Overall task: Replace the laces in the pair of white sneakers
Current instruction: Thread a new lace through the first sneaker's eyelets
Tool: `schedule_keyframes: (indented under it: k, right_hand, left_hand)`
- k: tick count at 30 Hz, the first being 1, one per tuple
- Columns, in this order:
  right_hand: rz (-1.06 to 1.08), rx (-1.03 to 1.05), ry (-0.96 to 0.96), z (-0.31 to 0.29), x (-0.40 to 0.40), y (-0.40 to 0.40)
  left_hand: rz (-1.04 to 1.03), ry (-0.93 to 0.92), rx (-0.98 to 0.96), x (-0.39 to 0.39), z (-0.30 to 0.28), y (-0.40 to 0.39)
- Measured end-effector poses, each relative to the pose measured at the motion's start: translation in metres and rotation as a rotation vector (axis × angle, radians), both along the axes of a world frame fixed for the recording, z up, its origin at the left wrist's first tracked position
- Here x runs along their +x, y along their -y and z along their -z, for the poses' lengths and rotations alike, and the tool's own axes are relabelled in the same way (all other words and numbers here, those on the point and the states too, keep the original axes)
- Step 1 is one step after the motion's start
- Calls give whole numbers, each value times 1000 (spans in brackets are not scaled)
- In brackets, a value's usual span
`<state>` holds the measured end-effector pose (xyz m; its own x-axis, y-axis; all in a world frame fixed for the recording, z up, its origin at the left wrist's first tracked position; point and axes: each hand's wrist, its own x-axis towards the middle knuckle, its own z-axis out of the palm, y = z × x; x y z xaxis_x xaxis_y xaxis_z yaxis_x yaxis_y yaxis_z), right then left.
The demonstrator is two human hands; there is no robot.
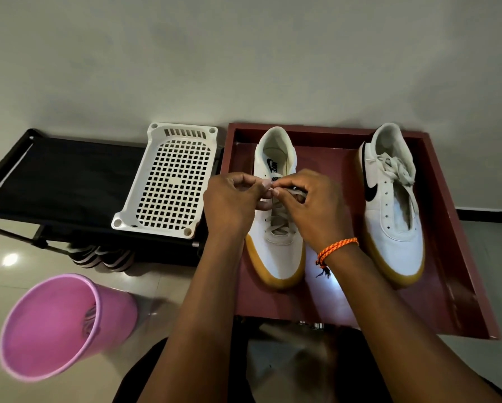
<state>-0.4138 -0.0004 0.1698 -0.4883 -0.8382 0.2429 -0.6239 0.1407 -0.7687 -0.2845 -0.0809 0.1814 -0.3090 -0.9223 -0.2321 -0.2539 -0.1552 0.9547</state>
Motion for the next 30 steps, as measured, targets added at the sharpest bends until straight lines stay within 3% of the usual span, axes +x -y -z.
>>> schedule_keyframes:
  k: [5, 10, 20, 25, 27, 30]
  right_hand:
    - [120, 103, -303, -2, 10, -1]
    - [119, 174, -534, 1, 17, 0]
    - [280, 132, -95, 26, 25, 12]
    - [248, 95, 85, 34, 25, 12]
    - [212, 108, 88, 32, 20, 12]
    - [149, 188, -92, 26, 16, 9]
  left_hand:
    - [-50, 350, -152, 3, 10, 1]
    - [-20, 444, -177, 2, 8, -3]
    - [-6, 342, -110, 3, 13, 1]
    - [11, 359, -115, 6, 14, 2]
    - [-9, 423, -166, 3, 11, -2]
    - [-1, 497, -228, -4, 7, -9]
